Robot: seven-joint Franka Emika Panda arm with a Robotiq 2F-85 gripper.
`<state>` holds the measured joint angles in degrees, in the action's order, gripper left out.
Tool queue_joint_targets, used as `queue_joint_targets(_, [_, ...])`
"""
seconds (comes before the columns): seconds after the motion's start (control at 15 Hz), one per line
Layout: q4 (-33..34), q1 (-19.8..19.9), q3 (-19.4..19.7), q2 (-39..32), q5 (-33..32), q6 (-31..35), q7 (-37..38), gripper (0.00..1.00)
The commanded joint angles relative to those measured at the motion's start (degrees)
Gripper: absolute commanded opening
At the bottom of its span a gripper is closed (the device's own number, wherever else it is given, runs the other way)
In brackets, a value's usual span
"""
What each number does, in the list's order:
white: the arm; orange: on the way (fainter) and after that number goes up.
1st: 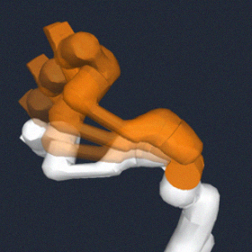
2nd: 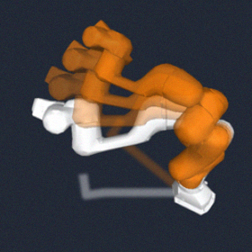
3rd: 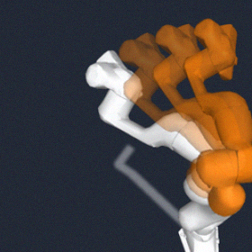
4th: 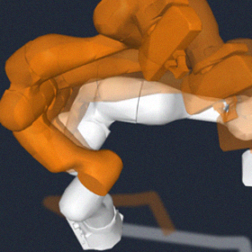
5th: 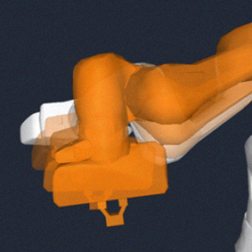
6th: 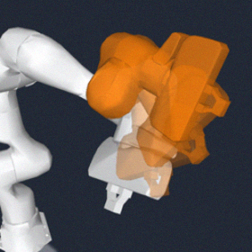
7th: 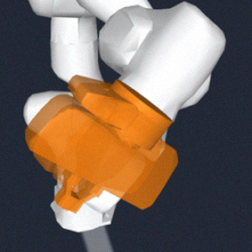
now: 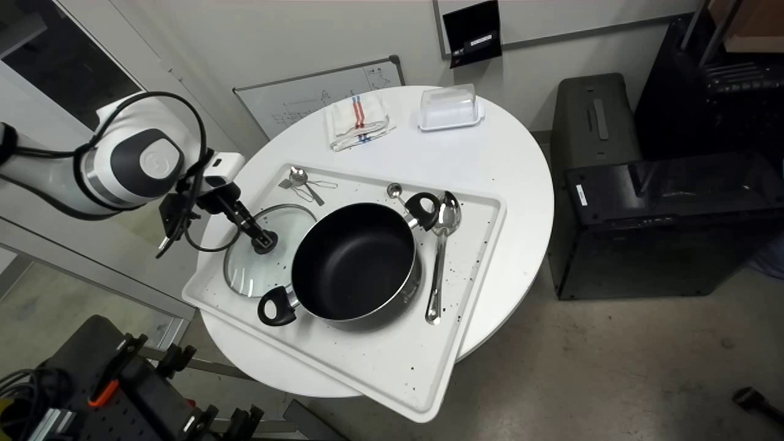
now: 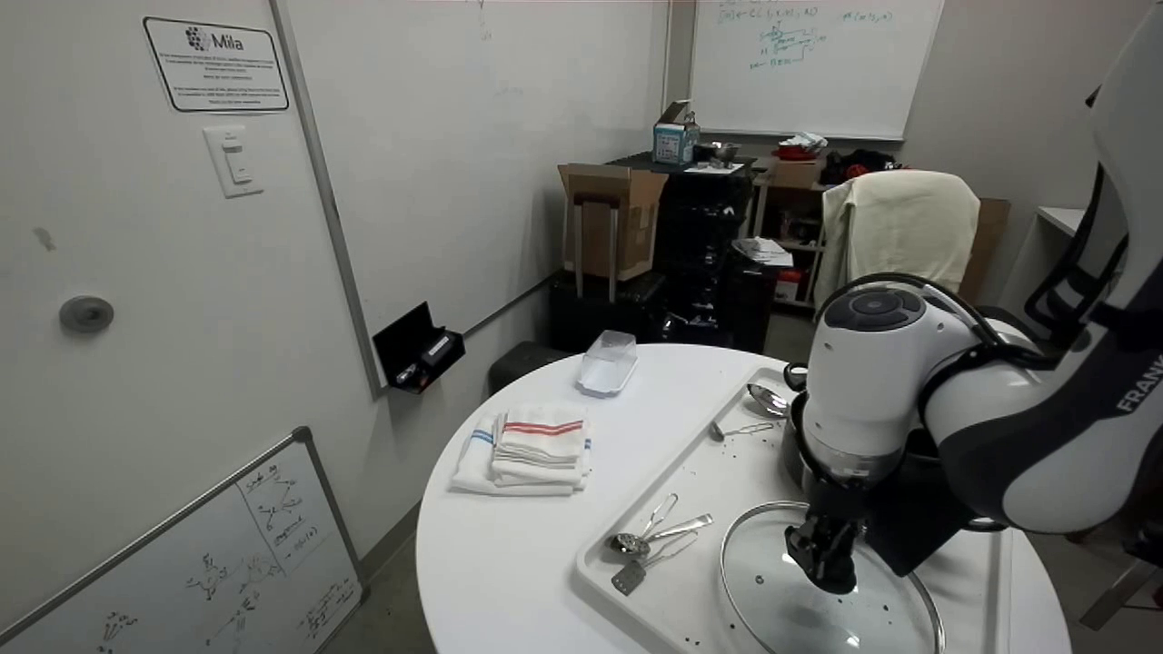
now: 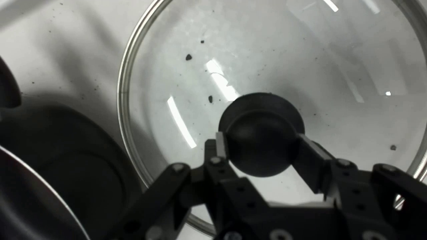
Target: Place the lid on the pot
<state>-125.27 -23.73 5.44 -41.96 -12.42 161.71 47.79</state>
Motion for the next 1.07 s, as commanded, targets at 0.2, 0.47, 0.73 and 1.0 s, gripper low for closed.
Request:
queue_joint_targets(0.2, [-7.98,0.08,-0.02,10.54,2.05,1.13,-4.69,0.25])
queue_joint_targets(0.47, [-10.63,0.11,-0.23,15.08,1.62,0.39,-6.14,0.25])
queue_joint_targets(0.73, [-12.70,-0.33,0.32,18.90,0.75,-0.32,-6.60,0.25])
queue_joint_targets(1.0, [-13.74,-0.28,1.33,21.42,-0.15,-1.48,-5.68,0.25])
